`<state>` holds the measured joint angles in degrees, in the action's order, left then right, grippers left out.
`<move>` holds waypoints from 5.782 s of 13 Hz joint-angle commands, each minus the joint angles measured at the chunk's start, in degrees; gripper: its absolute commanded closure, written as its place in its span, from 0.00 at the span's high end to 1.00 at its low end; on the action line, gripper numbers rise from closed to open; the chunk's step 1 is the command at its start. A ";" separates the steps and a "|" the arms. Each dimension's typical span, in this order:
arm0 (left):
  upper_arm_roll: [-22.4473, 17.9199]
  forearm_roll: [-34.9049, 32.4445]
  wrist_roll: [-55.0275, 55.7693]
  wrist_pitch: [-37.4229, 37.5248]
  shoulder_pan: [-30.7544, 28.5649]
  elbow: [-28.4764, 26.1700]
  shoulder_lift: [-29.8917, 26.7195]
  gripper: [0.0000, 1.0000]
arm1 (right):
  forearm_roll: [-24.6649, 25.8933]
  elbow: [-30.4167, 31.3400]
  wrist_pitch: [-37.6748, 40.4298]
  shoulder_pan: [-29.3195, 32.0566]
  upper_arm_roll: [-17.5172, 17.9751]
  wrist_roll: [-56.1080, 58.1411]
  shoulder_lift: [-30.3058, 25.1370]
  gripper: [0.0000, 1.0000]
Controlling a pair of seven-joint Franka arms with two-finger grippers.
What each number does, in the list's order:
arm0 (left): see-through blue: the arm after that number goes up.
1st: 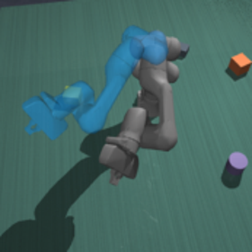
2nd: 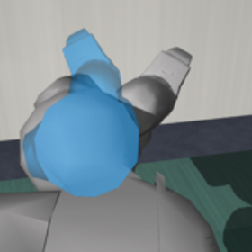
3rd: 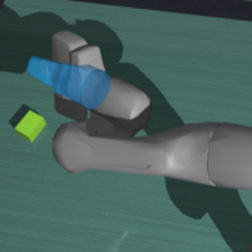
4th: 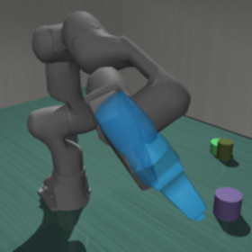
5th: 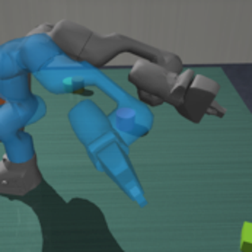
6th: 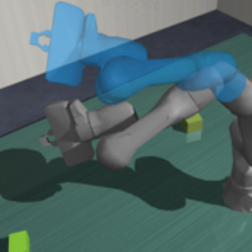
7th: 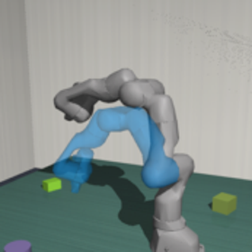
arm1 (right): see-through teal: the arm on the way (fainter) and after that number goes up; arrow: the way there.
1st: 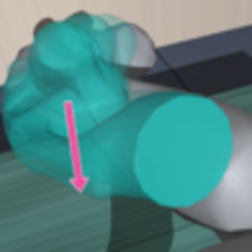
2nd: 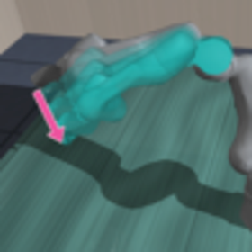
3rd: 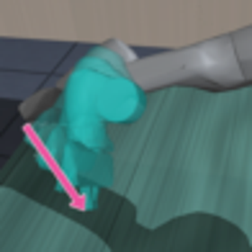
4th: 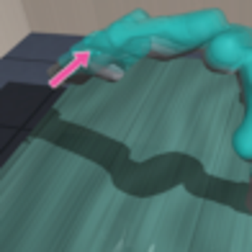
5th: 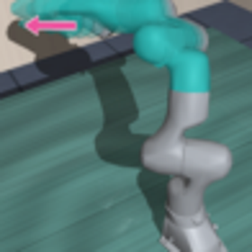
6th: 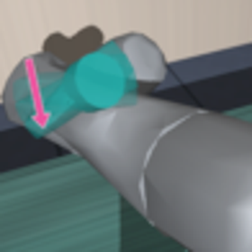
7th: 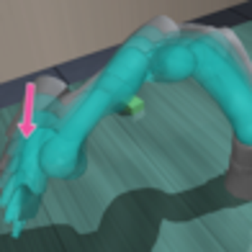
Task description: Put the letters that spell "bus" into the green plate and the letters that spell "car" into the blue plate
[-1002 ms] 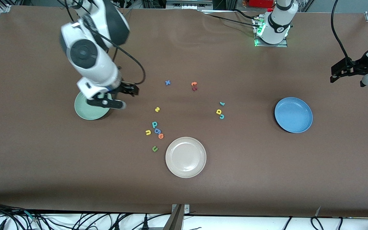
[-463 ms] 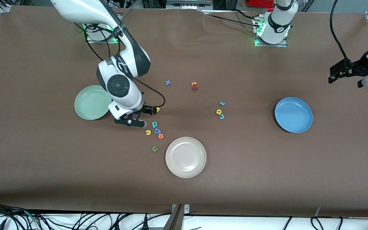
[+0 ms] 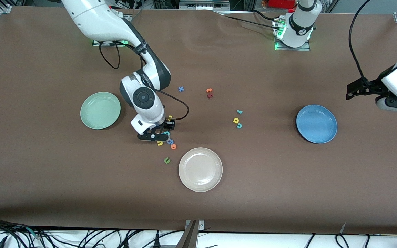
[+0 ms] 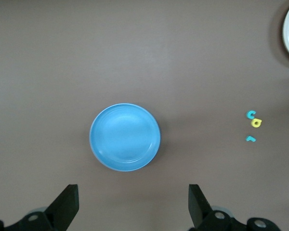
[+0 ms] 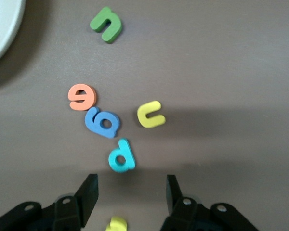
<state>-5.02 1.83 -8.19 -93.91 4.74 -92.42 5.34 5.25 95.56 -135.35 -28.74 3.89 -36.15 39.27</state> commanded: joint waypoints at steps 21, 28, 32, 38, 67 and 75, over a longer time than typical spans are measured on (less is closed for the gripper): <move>1.85 9.85 49.16 -17.19 21.54 -11.29 15.31 1.00 | 1.52 -0.29 21.94 0.26 -10.20 14.95 -9.02 0.23; 1.85 21.46 74.90 -17.27 21.81 -11.47 15.93 1.00 | -0.67 21.48 12.42 1.22 -20.22 22.79 -16.24 0.24; 1.77 20.94 76.91 -21.56 23.91 -15.15 16.11 1.00 | -1.91 26.26 6.68 2.28 -20.41 22.08 -15.98 1.00; 1.77 10.57 87.11 -33.87 29.54 -22.09 17.60 0.99 | -1.91 13.79 12.30 1.58 -13.75 22.87 -15.81 1.00; 1.77 4.85 94.50 -44.87 32.97 -27.11 21.12 0.43 | -11.05 -12.76 1.22 0.08 -5.91 12.07 8.98 0.57; 1.68 0.72 94.24 -46.28 32.79 -26.94 22.08 0.43 | -10.87 -13.03 7.91 -0.36 -6.26 -20.48 6.61 0.57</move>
<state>-3.27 4.47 85.32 -138.98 37.59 -117.81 28.27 -4.98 82.90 -129.40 -28.85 -2.07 -47.29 46.66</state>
